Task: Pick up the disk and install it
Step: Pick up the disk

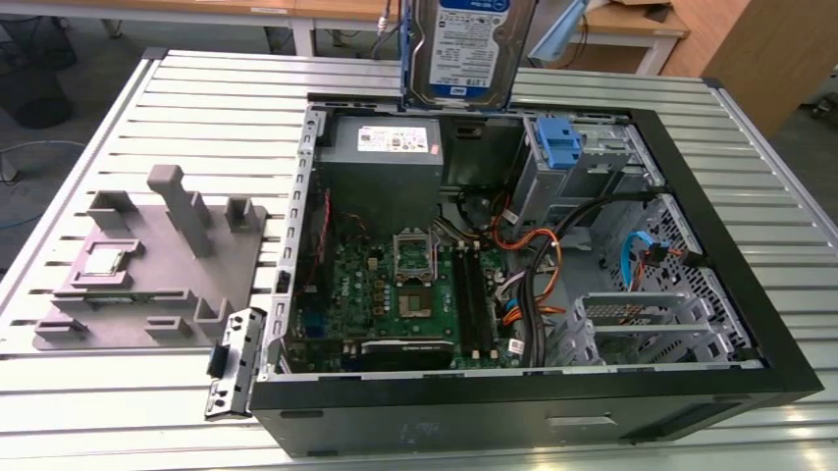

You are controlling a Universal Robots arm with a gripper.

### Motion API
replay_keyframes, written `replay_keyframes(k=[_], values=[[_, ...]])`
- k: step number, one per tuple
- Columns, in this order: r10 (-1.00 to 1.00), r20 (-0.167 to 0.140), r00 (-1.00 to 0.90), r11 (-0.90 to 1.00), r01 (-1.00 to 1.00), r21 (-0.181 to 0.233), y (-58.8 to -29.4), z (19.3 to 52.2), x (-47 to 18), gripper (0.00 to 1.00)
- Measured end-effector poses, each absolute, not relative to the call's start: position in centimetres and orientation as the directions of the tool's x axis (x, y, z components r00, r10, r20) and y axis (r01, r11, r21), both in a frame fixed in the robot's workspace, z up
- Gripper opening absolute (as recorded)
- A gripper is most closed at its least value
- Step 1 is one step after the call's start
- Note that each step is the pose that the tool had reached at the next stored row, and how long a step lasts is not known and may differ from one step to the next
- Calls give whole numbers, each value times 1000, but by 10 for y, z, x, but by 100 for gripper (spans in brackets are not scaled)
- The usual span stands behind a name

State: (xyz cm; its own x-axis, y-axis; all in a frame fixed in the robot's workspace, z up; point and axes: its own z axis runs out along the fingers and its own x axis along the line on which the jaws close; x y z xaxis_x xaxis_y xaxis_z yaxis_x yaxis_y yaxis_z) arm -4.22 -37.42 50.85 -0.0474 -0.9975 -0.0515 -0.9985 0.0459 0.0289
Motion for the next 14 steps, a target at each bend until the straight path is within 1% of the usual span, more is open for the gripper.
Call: replay_keyframes(k=[14], values=[[-998, -51, -47, 46, -999, 29, -384, 508, -37, 35]])
